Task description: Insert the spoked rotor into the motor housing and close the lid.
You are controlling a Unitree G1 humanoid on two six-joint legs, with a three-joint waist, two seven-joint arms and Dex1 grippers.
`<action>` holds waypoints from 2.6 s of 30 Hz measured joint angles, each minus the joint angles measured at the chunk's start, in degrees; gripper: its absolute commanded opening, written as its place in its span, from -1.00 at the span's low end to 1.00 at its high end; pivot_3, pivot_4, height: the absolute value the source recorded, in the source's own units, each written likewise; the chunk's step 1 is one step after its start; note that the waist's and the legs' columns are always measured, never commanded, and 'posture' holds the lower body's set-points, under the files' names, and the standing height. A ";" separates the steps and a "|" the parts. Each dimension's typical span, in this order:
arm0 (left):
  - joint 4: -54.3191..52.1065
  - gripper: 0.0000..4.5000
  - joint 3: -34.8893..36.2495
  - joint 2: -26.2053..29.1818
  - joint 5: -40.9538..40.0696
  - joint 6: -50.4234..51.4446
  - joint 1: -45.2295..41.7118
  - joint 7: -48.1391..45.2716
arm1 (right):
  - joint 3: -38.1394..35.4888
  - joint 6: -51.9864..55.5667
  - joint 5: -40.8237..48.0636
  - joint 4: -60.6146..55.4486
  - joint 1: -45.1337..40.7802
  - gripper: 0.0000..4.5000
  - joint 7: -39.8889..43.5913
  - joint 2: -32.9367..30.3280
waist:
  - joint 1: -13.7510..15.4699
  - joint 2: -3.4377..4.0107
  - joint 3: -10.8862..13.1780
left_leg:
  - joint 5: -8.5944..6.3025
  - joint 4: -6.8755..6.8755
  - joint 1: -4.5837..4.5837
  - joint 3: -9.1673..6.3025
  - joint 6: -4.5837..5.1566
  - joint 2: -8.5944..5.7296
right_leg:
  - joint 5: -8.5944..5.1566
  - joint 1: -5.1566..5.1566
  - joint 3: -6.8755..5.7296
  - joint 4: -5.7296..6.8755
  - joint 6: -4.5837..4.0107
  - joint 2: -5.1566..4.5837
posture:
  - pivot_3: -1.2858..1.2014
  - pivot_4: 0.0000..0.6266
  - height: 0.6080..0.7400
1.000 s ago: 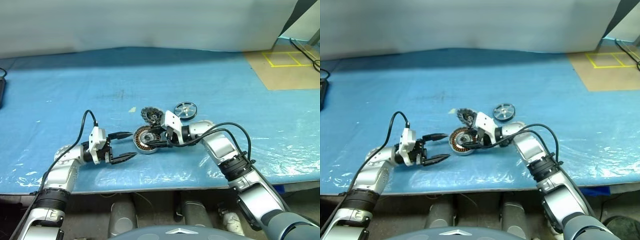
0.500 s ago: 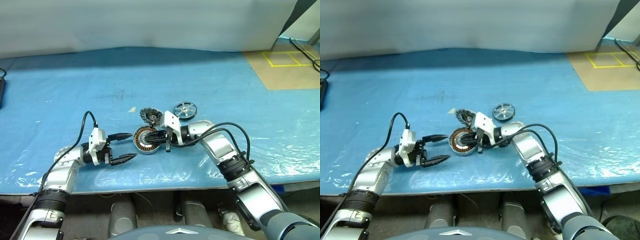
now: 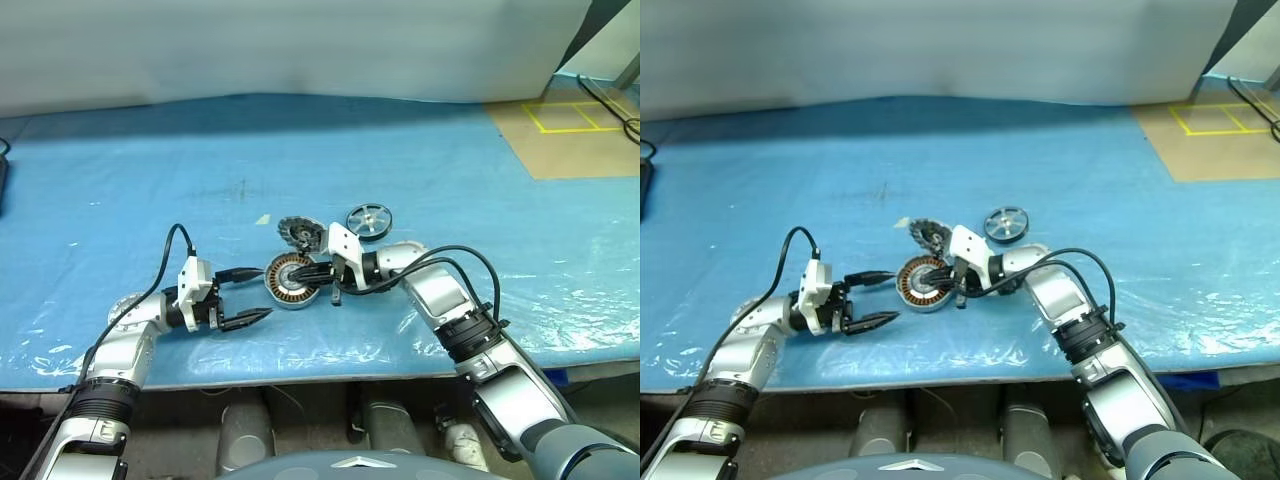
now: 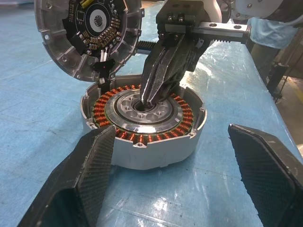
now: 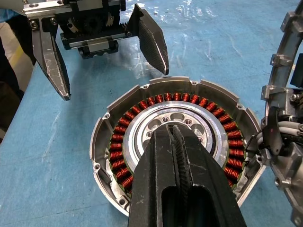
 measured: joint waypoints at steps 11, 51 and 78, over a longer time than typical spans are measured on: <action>0.00 0.78 0.00 0.00 0.04 -0.04 0.17 0.00 | 0.87 -0.66 -0.80 -1.19 0.00 -0.97 0.34 -1.19 | 0.00 0.00 0.00 | -0.01 0.00 0.03 0.04 -0.01 0.00 | 0.01 0.01 0.04 0.00 -0.03 0.01 | 0.03 -0.52 1.00; -0.28 0.78 -0.02 -0.31 0.02 0.25 1.60 0.06 | 3.62 2.04 -4.25 -7.29 -1.34 -0.97 2.11 -5.97 | 0.03 -0.02 -0.01 | -0.02 0.00 0.21 0.06 -0.03 -0.01 | -0.10 0.13 0.12 0.00 0.17 0.03 | 0.03 -0.52 1.00; -0.51 0.78 -0.01 -0.32 0.06 0.24 1.83 0.31 | 2.73 -0.60 -3.49 -1.18 -4.06 -0.97 -0.66 -0.39 | -0.02 -0.02 -0.01 | -0.04 0.00 0.11 0.06 -0.07 0.05 | 0.09 0.02 0.12 0.00 -0.16 0.11 | 0.03 -0.52 1.00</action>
